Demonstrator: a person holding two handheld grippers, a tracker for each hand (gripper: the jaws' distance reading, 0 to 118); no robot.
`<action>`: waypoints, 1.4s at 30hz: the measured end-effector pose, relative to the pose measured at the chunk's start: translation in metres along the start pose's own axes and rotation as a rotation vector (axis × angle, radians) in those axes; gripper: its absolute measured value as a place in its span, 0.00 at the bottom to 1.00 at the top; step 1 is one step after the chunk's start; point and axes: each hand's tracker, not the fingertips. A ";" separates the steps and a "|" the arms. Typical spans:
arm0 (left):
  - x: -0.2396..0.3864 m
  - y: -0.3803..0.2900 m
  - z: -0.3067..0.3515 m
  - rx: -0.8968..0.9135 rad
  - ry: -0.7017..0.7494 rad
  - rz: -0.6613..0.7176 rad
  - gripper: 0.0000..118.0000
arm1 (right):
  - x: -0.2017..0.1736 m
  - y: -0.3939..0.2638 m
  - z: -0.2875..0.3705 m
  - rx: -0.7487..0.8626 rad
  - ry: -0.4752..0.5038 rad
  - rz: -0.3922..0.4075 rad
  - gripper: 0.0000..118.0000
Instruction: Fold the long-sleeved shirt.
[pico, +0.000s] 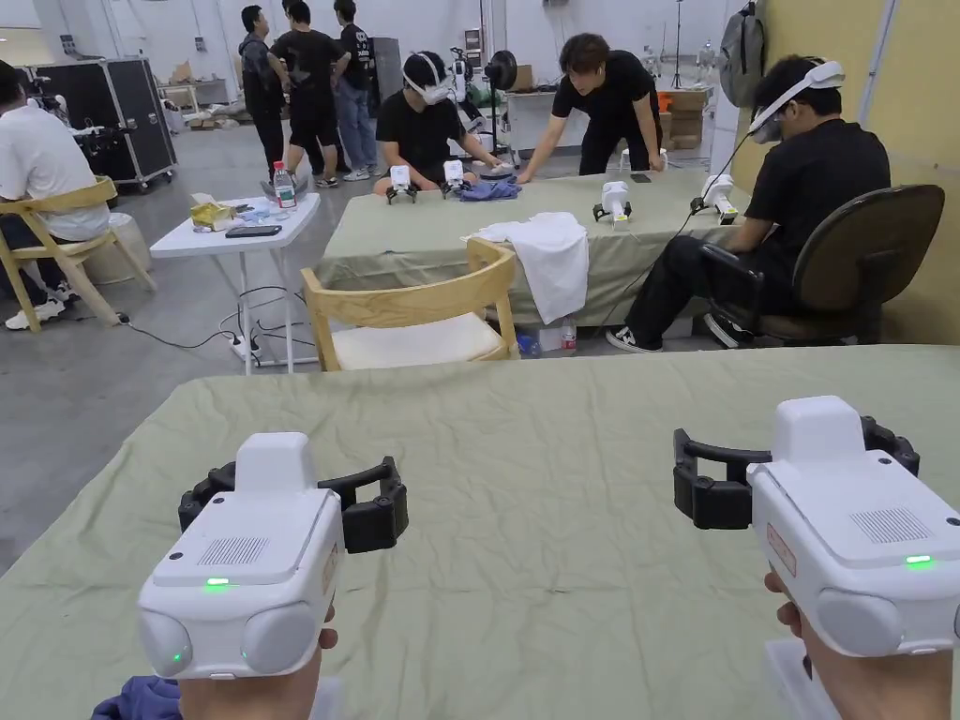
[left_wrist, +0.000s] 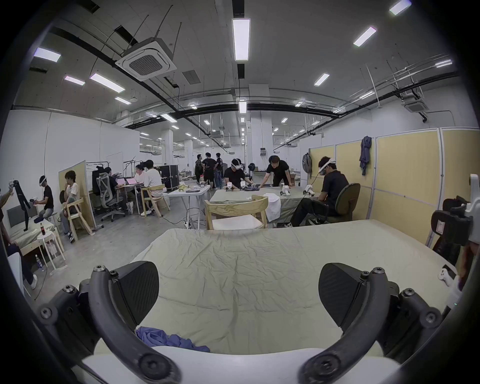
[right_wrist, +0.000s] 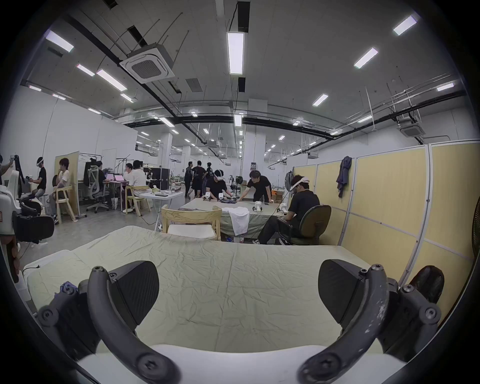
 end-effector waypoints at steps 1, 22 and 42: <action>0.000 0.000 0.000 0.000 -0.002 0.002 1.00 | 0.000 0.000 0.000 0.000 -0.001 0.001 1.00; 0.001 0.005 0.000 0.003 -0.019 -0.003 1.00 | 0.001 -0.002 -0.002 0.004 0.005 -0.009 1.00; -0.001 0.002 0.000 -0.005 -0.040 0.018 1.00 | -0.005 -0.005 -0.004 -0.012 0.011 0.036 1.00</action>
